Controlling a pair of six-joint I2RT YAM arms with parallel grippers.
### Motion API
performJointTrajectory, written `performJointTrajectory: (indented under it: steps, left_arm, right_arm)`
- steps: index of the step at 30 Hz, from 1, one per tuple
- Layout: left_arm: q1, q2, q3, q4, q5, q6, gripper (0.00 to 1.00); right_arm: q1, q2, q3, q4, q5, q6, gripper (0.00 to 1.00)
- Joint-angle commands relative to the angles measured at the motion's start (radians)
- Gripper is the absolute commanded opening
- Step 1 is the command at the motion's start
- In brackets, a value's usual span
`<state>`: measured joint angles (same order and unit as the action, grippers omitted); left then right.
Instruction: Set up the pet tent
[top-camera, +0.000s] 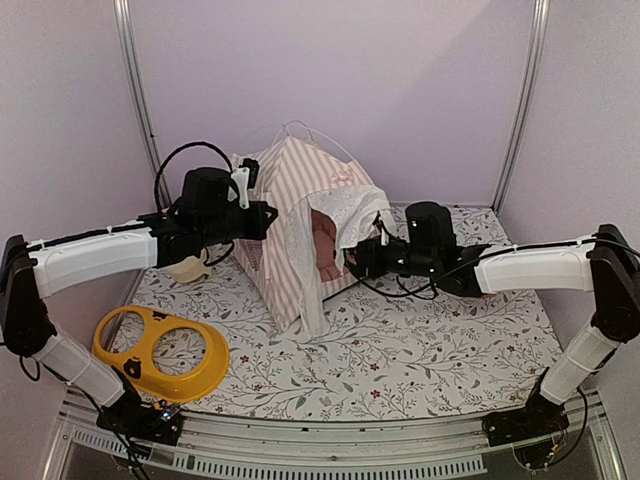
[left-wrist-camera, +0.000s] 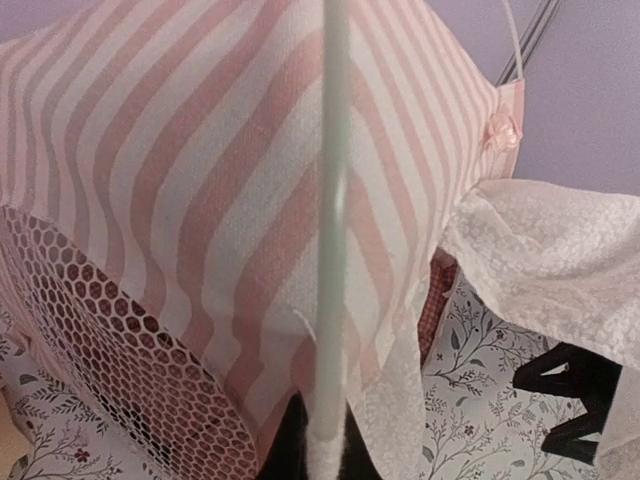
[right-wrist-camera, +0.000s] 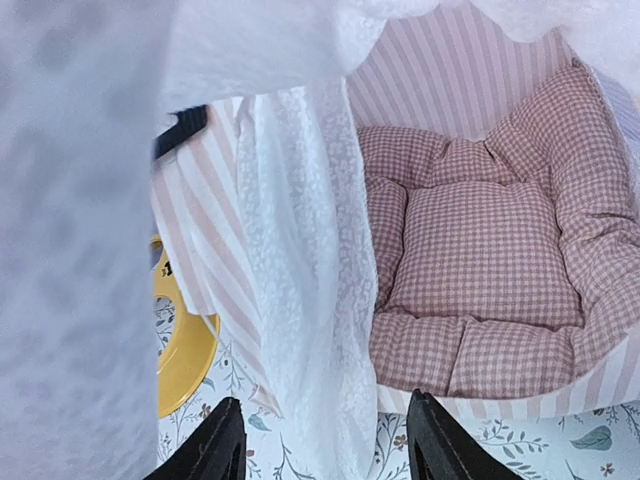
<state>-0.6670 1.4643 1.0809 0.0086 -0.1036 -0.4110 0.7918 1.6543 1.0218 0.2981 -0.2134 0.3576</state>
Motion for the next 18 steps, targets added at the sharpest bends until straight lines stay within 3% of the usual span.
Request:
performJointTrajectory:
  steps: [1, 9, 18]
  left_arm:
    - [0.044, -0.004, 0.048, -0.059, -0.004, 0.09, 0.0]
    - [0.073, -0.007, 0.085, 0.004, 0.145, 0.175, 0.0]
    - [0.072, -0.009, 0.133, 0.037, 0.213, 0.174, 0.0]
  right_arm:
    - [0.0, -0.139, -0.131, 0.122, -0.019, 0.045, 0.56]
    - [0.0, -0.314, -0.399, 0.052, 0.092, 0.109, 0.58]
    - [0.038, -0.344, -0.428, -0.009, 0.158, 0.158, 0.61]
